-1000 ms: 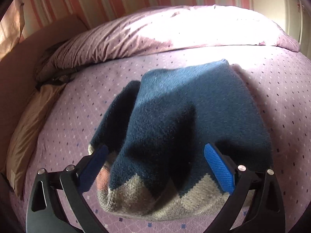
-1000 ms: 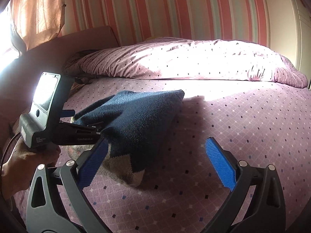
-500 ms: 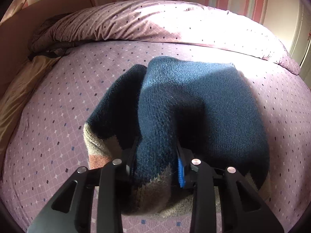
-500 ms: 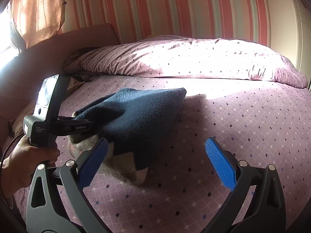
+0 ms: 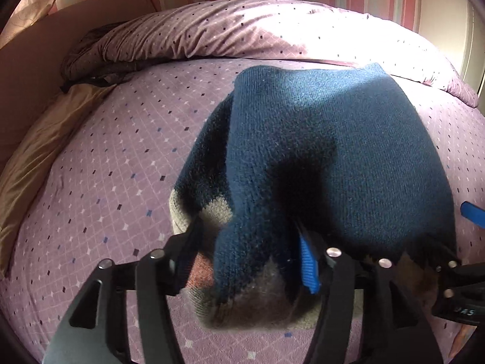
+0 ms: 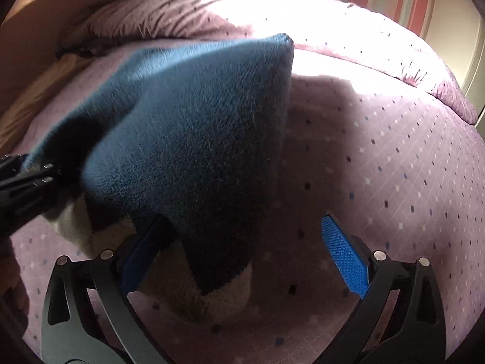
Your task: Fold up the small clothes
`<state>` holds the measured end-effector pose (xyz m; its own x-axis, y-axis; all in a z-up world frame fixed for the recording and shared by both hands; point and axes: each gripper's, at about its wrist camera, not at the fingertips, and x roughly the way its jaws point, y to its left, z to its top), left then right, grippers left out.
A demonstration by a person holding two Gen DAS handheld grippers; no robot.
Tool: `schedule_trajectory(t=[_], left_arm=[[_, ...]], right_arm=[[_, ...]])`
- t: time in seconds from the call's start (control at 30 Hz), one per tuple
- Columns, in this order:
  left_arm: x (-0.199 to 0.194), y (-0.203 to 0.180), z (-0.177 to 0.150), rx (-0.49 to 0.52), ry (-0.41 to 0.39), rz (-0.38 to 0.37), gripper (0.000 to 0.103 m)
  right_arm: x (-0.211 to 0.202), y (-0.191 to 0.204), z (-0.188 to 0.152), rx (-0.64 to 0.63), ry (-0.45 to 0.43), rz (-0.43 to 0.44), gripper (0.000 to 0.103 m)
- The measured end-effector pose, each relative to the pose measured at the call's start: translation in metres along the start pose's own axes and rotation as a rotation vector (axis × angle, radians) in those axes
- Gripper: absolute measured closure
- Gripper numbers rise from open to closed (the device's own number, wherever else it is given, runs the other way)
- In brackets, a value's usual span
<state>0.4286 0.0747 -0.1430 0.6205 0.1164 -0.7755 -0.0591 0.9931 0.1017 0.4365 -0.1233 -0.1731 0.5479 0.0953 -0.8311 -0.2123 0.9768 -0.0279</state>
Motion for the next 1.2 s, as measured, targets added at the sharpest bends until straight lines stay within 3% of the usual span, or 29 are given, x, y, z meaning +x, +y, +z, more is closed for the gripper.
schedule_trajectory(t=[0.07,0.17,0.37,0.5,0.6,0.67,0.77,0.87,0.93,1.07,1.13,1.2], left_arm=[[-0.001,0.005,-0.001,-0.017,-0.013,0.04,0.015],[-0.008,0.017,0.002,-0.062,-0.028,0.015,0.007],[-0.013,0.0,0.024,0.081,-0.08,0.071,0.006],[-0.008,0.014,0.031,0.017,-0.078,0.039,0.001],[0.007,0.008,0.028,0.072,-0.052,0.041,0.001],[0.012,0.013,0.032,0.032,-0.052,-0.005,0.001],[0.005,0.025,0.047,-0.084,-0.08,-0.15,0.001],[0.002,0.019,0.071,-0.045,-0.098,-0.139,0.001],[0.014,0.009,0.085,0.017,-0.06,-0.08,0.001],[0.062,0.004,0.095,0.08,0.098,-0.021,0.001],[0.073,0.006,0.089,0.092,0.119,-0.033,0.001],[0.073,0.007,0.082,0.105,0.095,-0.039,0.001]], right_arm=[[0.005,-0.007,-0.004,0.013,-0.007,0.031,0.003],[-0.008,-0.011,0.0,-0.004,-0.037,0.057,0.003],[-0.038,-0.036,0.03,0.054,-0.159,0.028,0.003],[-0.013,-0.043,0.051,0.025,-0.109,-0.035,0.003],[0.018,-0.043,0.051,-0.011,-0.036,-0.039,0.003],[0.016,-0.044,0.057,-0.035,-0.031,-0.043,0.003],[-0.005,-0.046,0.067,-0.018,-0.12,-0.02,0.003],[-0.013,-0.051,0.073,0.03,-0.17,0.007,0.003],[-0.01,-0.052,0.082,0.051,-0.182,-0.007,0.003],[0.022,-0.053,0.108,0.027,-0.106,-0.081,0.003],[0.05,-0.053,0.11,0.006,-0.008,-0.06,0.003],[0.058,-0.051,0.11,-0.032,0.004,-0.057,0.003]])
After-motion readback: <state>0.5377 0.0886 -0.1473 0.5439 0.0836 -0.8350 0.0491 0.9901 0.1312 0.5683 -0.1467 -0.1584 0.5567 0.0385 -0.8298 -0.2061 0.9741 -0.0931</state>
